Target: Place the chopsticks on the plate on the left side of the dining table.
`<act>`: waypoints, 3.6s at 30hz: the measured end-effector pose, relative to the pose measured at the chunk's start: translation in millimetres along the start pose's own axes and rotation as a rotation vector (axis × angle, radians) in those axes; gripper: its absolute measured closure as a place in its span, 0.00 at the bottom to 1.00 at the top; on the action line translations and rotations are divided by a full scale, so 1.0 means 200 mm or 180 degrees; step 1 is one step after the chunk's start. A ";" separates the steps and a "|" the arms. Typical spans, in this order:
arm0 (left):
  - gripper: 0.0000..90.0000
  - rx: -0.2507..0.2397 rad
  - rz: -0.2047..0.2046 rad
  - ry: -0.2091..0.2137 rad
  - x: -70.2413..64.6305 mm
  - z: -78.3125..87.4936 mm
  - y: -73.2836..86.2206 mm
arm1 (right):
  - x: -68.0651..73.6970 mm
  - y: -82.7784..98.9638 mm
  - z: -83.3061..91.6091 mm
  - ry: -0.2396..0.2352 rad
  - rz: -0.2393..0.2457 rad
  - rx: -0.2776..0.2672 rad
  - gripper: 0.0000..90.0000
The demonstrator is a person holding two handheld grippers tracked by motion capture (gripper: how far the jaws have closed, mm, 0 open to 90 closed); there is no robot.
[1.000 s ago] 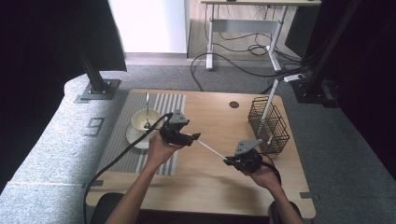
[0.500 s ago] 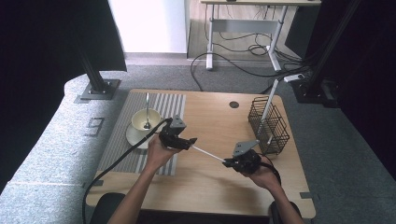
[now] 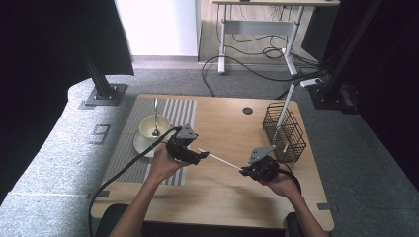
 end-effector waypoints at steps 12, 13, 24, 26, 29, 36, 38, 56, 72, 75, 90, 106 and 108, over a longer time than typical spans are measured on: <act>0.27 0.0233 -0.0471 0.0066 -0.09 -0.05 0.05 | 0.02 -0.04 0.01 -0.0061 0.0126 0.0094 0.94; 0.29 0.0279 -0.0525 0.0052 -0.10 -0.06 0.06 | 0.02 -0.05 0.00 -0.0069 0.0144 0.0109 0.94; 0.53 0.0541 -0.0787 -0.0029 -0.12 -0.09 0.11 | 0.03 -0.08 0.01 -0.0107 0.0212 0.0161 0.94; 0.57 0.0575 -0.0820 -0.0039 -0.12 -0.09 0.12 | 0.03 -0.08 0.01 -0.0115 0.0241 0.0179 0.94; 0.66 0.0620 -0.0883 -0.0024 -0.12 -0.08 0.13 | 0.04 -0.09 0.00 -0.0131 0.0269 0.0185 0.94; 0.78 0.0788 -0.1086 0.0071 -0.14 -0.08 0.16 | 0.04 -0.09 0.01 -0.0117 0.0335 0.0192 0.93; 0.81 0.0827 -0.1140 0.0128 -0.15 -0.08 0.17 | 0.03 -0.10 0.01 -0.0090 0.0367 0.0184 0.92; 0.94 0.0878 -0.1311 0.0543 -0.23 -0.07 0.19 | -0.05 -0.10 0.03 0.0103 0.0421 0.0111 0.67; 0.94 0.0889 -0.0837 0.0332 -0.11 -0.03 0.22 | -0.15 -0.16 0.10 0.0428 -0.0084 -0.0343 0.24; 0.94 0.0851 -0.0761 0.0315 -0.10 -0.01 0.22 | -0.16 -0.16 0.11 0.0470 -0.0146 -0.0388 0.22; 0.94 0.0666 -0.0392 0.0068 0.04 0.14 0.25 | -0.15 -0.09 0.09 0.0520 -0.0269 -0.0420 0.19; 0.94 0.0557 -0.0037 -0.0201 0.19 0.32 0.36 | -0.12 0.06 0.06 0.0524 -0.0606 -0.0581 0.16; 0.94 0.0561 -0.0001 -0.0232 0.20 0.33 0.38 | -0.12 0.08 0.05 0.0529 -0.0643 -0.0591 0.16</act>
Point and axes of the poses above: each handheld gripper's, and its own axes: z roughly backward along the jaws, y roughly out of its underside, x roughly to its left, the point moved 9 cm from there along -z, roughly forward along the jaws, and after that the axes turned 3 degrees about y, right-handed, at the moved point
